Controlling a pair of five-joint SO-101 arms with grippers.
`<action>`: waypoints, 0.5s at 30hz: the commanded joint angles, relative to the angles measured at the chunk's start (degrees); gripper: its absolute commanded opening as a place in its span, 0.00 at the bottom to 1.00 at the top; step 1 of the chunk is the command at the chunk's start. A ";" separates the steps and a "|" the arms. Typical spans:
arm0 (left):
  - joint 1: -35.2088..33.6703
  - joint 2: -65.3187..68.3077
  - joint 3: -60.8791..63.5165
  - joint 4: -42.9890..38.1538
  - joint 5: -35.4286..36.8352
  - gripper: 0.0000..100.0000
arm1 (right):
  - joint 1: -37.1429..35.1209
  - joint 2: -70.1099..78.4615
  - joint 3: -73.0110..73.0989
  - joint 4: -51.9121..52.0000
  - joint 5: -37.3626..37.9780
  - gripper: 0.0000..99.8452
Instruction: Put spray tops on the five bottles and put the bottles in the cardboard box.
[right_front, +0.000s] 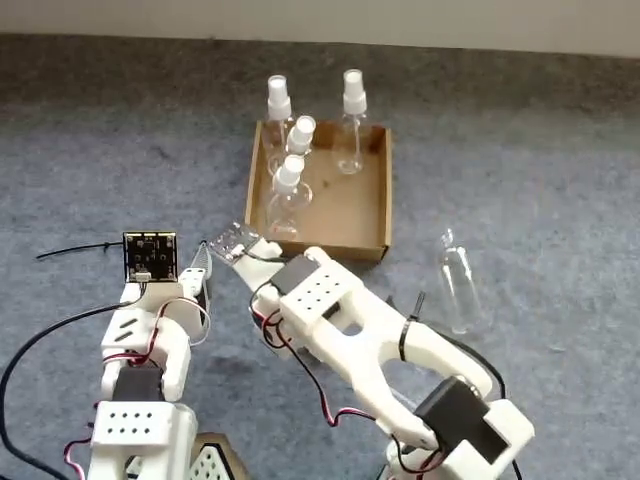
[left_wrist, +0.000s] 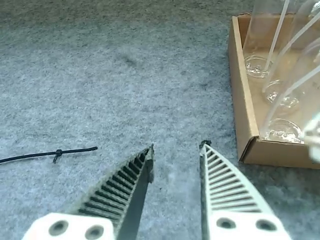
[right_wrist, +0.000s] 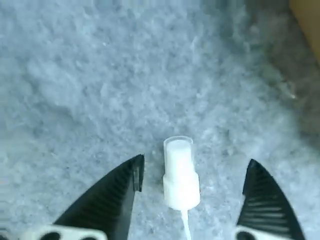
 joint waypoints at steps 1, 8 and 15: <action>-0.84 -0.92 1.45 0.26 -0.35 0.15 | 5.58 -6.37 -8.66 11.38 -1.76 0.27; -0.66 -0.92 1.45 0.26 -0.35 0.15 | 36.97 -12.09 -17.54 20.79 4.31 0.27; -0.66 -0.92 1.45 0.26 -0.35 0.15 | 52.26 -0.22 -17.89 16.75 11.78 0.33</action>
